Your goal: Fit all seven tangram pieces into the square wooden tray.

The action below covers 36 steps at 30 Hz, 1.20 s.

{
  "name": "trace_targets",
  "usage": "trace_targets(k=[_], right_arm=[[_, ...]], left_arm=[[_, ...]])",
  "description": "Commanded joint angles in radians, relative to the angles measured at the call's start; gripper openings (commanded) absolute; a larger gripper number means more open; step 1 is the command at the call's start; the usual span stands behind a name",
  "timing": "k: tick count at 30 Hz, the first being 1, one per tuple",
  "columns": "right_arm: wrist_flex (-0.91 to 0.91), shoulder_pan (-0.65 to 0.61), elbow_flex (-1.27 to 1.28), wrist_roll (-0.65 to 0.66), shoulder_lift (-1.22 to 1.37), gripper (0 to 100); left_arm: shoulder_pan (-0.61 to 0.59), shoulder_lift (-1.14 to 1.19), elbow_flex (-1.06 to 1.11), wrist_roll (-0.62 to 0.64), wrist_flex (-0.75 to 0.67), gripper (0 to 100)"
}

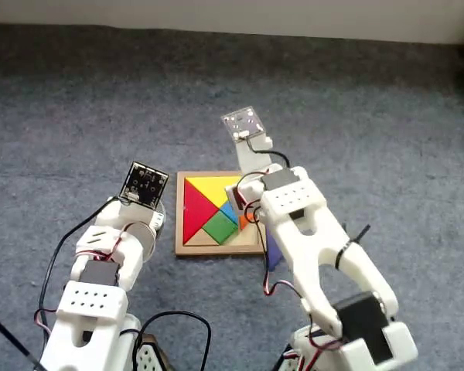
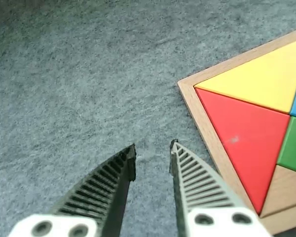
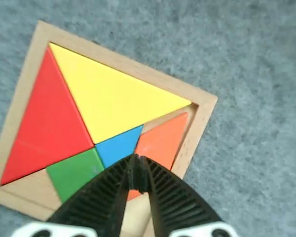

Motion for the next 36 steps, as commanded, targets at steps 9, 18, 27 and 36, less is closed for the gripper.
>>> trace_targets(k=[9, 18, 27, 36], right_arm=[[0.160, 0.133, 0.291, 0.005, -0.438, 11.7], [0.147, 0.067, 0.421, -0.002, -0.437, 22.2], [-0.047, 0.002, 0.527, -0.176, -0.435, 22.4], [-0.064, 0.005, 0.559, -0.176, -0.433, 22.4]], left_arm=[[0.004, -0.016, -0.012, 0.005, -0.018, 13], [0.005, -0.016, -0.012, 0.005, -0.018, 13], [0.005, -0.016, -0.012, 0.005, -0.018, 13], [0.005, -0.016, -0.010, 0.005, -0.018, 13]])
